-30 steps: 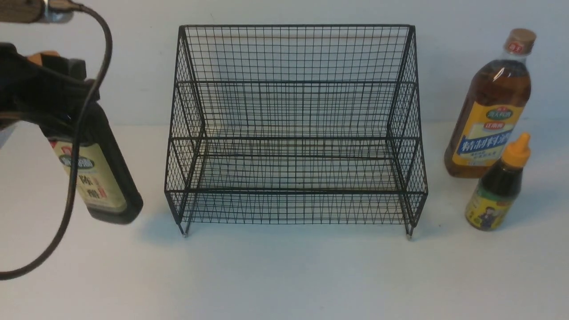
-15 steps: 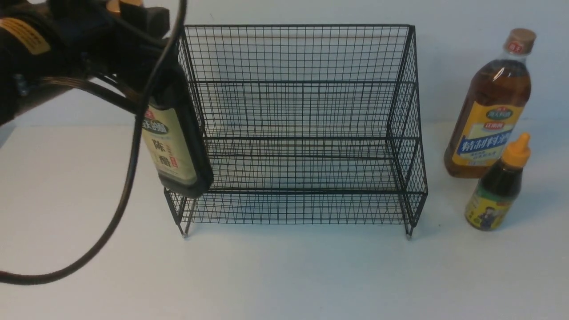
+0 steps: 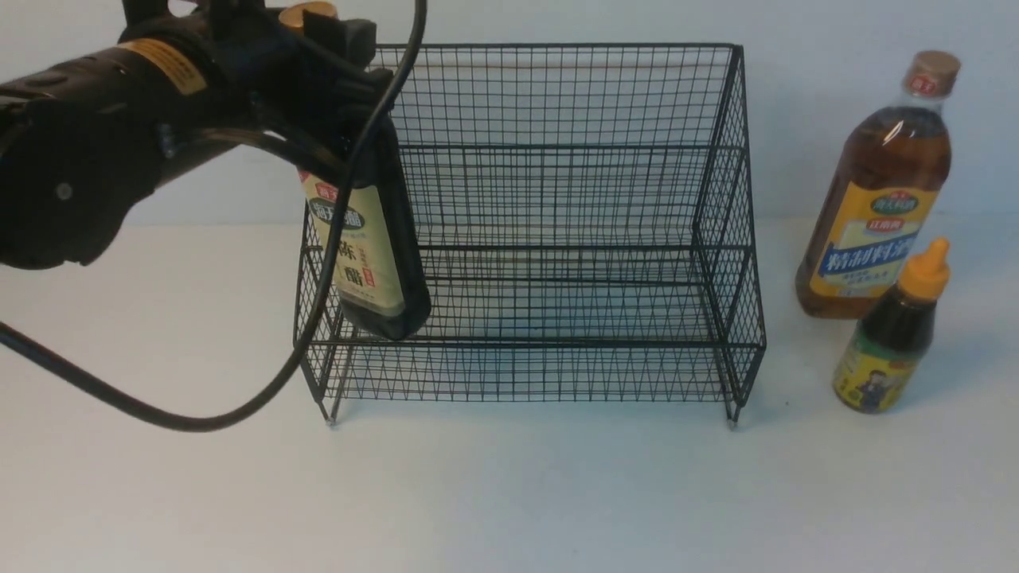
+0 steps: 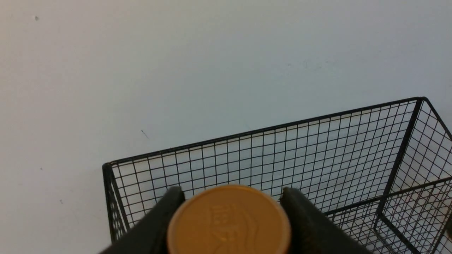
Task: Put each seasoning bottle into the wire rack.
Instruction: Use the left arm to put the condiment bottle back on the shelf
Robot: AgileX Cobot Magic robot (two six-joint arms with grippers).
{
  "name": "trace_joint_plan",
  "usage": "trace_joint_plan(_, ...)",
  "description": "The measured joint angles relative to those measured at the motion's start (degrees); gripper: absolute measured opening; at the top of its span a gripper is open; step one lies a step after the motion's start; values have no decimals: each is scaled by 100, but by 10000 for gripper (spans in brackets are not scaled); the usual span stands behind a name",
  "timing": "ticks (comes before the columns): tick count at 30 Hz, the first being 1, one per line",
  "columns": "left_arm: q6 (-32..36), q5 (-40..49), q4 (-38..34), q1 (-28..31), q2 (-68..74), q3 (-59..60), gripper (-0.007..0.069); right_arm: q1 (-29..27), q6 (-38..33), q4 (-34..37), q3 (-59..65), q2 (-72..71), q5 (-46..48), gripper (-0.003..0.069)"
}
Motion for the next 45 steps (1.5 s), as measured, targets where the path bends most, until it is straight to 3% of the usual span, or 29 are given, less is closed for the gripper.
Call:
trace_joint_plan(30, -14, 745, -152, -7, 785, -153, 312, 0, 0, 0, 0, 0, 60, -13)
trace_joint_plan(37, -14, 800, -152, -7, 777, -153, 433, 0, 0, 0, 0, 0, 60, -13)
trace_joint_plan(45, -2, 890, -128, -7, 409, -143, 450, 0, 0, 0, 0, 0, 64, -13)
